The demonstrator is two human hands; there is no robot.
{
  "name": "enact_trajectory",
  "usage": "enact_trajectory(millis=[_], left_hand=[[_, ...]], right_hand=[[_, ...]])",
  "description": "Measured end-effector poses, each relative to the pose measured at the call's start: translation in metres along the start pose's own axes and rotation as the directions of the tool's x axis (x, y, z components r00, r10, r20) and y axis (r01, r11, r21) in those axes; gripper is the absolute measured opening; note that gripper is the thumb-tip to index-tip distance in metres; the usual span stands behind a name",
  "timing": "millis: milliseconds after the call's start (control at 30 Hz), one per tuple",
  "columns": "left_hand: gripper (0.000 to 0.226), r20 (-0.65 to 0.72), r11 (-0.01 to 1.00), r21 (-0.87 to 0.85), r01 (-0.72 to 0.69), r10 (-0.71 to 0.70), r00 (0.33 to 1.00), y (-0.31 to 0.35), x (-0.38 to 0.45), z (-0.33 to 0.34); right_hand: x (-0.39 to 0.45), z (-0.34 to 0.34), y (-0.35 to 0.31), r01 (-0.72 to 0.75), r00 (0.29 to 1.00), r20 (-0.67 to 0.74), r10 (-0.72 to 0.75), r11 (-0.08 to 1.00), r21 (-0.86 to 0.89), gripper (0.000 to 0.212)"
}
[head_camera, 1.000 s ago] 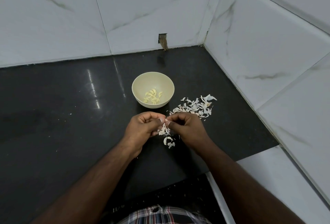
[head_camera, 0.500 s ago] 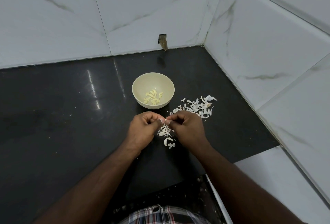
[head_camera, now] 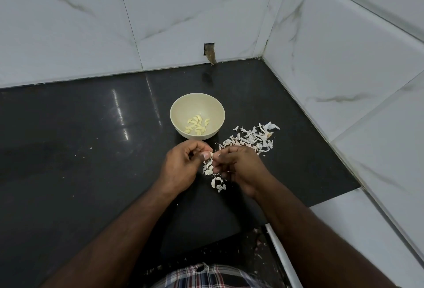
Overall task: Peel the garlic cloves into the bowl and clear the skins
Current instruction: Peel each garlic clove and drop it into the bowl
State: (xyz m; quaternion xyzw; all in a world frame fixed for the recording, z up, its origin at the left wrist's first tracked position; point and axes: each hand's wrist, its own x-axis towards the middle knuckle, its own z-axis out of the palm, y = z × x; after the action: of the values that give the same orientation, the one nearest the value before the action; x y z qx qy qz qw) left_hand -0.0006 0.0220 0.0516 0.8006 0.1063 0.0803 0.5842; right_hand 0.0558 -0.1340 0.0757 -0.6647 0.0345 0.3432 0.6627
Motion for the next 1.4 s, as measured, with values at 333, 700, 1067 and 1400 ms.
enact_trajectory(millis=[333, 700, 1067, 1400], left_hand=[[0.015, 0.001, 0.959, -0.074, 0.272, -0.273, 0.962, 0.003, 0.002, 0.005], [0.017, 0.031, 0.985, -0.123, 0.121, -0.118, 0.992, -0.002, 0.001, 0.003], [0.017, 0.000, 0.966, -0.206, 0.158, -0.162, 0.987, 0.002, 0.002, 0.002], [0.023, 0.008, 0.956, -0.204, 0.211, -0.214, 0.977, 0.003, 0.001, 0.002]], right_hand=[[0.014, -0.005, 0.028, 0.524, 0.640, 0.050, -0.767, 0.388, -0.758, 0.004], [0.008, -0.002, 0.007, 0.098, 0.994, -0.033, -0.102, 0.989, -0.107, 0.013], [0.009, -0.007, 0.005, 0.135, 0.991, -0.022, -0.135, 0.991, -0.008, 0.007], [0.013, -0.007, 0.011, 0.244, 0.964, -0.076, -0.254, 0.961, -0.128, 0.008]])
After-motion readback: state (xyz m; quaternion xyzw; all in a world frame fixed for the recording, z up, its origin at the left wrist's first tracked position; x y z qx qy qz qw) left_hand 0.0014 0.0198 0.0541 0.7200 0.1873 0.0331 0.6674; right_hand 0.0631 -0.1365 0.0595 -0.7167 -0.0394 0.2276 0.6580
